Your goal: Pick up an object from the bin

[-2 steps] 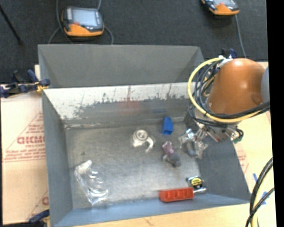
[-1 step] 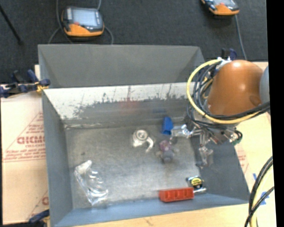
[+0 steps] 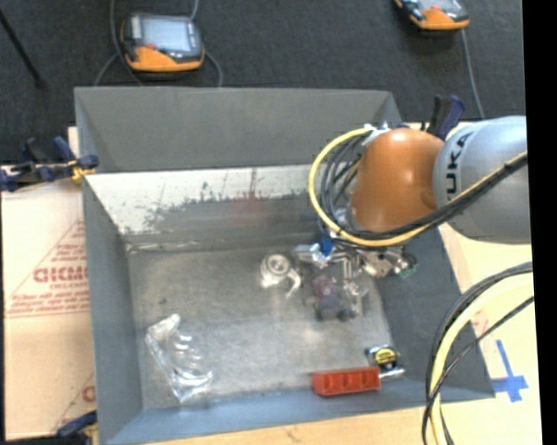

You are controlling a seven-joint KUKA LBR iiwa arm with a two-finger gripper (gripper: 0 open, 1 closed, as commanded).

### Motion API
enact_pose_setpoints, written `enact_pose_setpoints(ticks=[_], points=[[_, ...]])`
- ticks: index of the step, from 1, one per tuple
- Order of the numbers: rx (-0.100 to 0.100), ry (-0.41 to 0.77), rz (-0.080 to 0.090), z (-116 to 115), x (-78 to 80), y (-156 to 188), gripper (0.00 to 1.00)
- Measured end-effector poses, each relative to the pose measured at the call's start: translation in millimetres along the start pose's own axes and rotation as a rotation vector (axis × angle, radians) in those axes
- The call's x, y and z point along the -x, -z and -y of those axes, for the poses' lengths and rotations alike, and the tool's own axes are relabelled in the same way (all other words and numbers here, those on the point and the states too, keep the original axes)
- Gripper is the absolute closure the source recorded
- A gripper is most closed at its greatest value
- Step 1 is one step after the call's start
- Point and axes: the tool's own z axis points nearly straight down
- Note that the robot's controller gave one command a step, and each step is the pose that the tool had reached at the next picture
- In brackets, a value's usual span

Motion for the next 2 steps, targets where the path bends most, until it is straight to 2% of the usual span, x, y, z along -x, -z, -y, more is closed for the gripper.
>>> enact_pose_setpoints(ticks=[1,2], points=[[-0.003,-0.006,0.001,1.9,-1.0,4.1,1.00],[-0.009,0.067,0.002,20.1,-9.5,150.3,1.00]])
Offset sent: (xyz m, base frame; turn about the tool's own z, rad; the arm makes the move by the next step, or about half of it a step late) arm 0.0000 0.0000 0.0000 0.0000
